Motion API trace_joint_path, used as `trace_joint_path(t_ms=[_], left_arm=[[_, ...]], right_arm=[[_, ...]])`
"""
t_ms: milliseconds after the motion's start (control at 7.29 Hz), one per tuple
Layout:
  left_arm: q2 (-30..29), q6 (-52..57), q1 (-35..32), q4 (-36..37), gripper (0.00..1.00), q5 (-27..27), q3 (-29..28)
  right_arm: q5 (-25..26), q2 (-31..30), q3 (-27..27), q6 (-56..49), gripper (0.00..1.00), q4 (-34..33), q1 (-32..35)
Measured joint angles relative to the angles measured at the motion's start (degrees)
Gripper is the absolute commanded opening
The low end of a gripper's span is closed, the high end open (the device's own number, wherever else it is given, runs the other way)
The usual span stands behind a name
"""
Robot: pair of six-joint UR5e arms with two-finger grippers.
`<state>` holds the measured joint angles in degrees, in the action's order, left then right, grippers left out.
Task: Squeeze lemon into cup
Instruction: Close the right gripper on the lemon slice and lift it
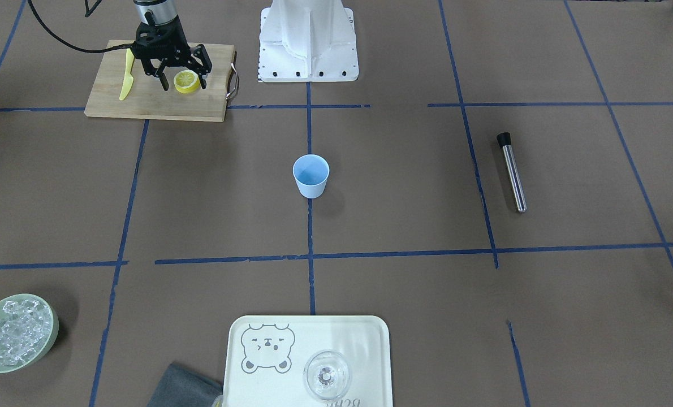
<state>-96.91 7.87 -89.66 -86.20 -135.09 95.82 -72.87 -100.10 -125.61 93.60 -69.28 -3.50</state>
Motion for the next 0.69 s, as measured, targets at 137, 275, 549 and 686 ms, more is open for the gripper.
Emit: trace_joint_path(t_ms=[137, 275, 549, 686], left_arm=[[-0.06, -0.03, 0.01, 0.04, 1.0, 0.0, 0.0], [-0.09, -0.04, 0.01, 0.06, 1.0, 0.0, 0.06], [-0.17, -0.05, 0.01, 0.07, 1.0, 0.0, 0.13], [-0.19, -0.03, 0.01, 0.07, 1.0, 0.0, 0.15]], right_arm=[[0.08, 0.0, 0.13, 0.25, 1.0, 0.14, -0.48], [0.14, 0.0, 0.16, 0.58, 1.0, 0.18, -1.15], [0.27, -0.09, 0.18, 0.88, 1.0, 0.12, -2.41], [0.42, -0.14, 0.19, 0.98, 1.0, 0.07, -2.75]])
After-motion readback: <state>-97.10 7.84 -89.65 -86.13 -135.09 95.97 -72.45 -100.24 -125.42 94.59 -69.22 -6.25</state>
